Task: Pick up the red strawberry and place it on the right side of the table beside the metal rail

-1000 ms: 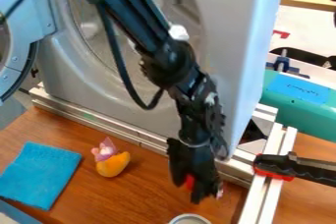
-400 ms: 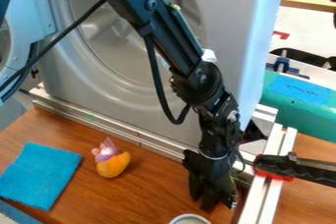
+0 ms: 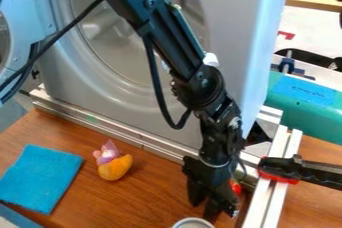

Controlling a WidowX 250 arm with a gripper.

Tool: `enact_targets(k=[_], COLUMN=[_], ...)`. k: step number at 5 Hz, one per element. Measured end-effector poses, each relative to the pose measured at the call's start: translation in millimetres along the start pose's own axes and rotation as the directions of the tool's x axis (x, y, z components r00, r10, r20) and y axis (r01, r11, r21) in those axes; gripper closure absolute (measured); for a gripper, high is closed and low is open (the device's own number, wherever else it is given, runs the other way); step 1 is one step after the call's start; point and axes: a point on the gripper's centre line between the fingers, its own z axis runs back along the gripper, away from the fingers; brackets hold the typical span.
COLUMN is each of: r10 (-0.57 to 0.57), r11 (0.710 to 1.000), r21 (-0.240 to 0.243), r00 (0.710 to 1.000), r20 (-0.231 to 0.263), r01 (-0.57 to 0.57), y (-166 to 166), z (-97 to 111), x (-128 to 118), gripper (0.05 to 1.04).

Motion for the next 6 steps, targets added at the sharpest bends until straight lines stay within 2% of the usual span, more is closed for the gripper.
enact_targets(k=[1,2,3,4,5,6], r10=[0.027,0.059,0.125,0.18,0.256,0.268], r11=[0.999,0.996,0.986,0.974,0.96,0.958], r21=[0.036,0.064,0.101,0.135,0.125,0.115], r00=[0.999,0.996,0.99,0.984,0.966,0.962], r20=[0.02,0.074,0.065,0.015,-0.029,-0.05], r01=[-0.028,-0.064,-0.131,-0.18,-0.25,-0.261], y=[6.6,23.1,56.0,93.8,134.5,141.8], z=[20.5,53.7,67.4,82.8,82.8,81.8], x=[-9.3,-18.5,-34.0,-61.9,-93.1,-101.8], gripper=[0.132,0.078,0.082,0.082,0.082,0.082])
